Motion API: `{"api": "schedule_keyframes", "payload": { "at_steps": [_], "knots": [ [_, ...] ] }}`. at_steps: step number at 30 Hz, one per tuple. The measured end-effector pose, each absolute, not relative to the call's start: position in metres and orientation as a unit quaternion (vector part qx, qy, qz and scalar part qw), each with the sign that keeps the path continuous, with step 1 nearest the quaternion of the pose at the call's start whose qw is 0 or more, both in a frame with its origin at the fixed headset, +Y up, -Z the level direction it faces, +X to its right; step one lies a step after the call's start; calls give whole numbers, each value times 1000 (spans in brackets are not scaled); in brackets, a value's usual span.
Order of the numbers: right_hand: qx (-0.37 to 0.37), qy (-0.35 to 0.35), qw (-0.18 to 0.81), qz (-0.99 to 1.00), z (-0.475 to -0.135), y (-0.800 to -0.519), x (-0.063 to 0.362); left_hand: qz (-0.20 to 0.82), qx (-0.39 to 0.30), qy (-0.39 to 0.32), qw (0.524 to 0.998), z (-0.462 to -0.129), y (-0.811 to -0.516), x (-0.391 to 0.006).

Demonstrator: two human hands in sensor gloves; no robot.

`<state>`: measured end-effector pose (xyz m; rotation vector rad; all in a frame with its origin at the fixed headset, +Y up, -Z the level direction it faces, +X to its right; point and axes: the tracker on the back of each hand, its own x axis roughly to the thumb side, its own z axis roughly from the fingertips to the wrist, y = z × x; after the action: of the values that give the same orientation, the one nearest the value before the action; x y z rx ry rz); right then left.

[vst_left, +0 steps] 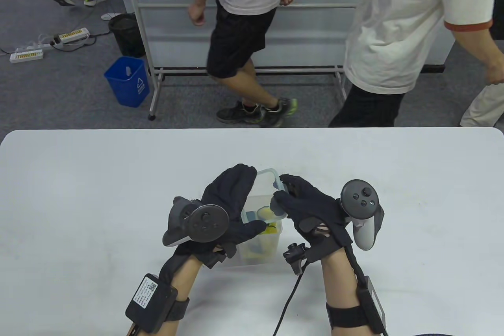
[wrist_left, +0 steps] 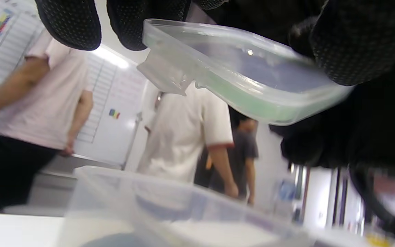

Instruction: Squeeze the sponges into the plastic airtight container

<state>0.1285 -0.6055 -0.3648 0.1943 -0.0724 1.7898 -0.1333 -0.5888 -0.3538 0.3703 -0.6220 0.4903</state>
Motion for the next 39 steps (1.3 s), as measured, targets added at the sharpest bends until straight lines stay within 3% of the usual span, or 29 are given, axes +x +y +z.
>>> {"api": "schedule_keyframes", "payload": {
  "at_steps": [7,12,17,22,29,39],
  "knots": [
    [107,-30,654,749,-366,-606,127,491,138,-204,835,-370,-606,-171],
    [105,-22,673,732,-367,-610,125,514,94,-176,834,-377,-615,-178],
    [101,-12,680,726,-369,-613,125,569,41,-181,801,-383,-622,-178],
    [84,-19,658,748,-371,-616,127,576,41,-161,800,-386,-625,-180],
    [16,-83,519,850,-368,-615,127,524,55,-121,841,-388,-630,-181],
    [-23,-35,416,909,-376,-628,123,450,37,-91,887,-393,-643,-176]
  ]
}}
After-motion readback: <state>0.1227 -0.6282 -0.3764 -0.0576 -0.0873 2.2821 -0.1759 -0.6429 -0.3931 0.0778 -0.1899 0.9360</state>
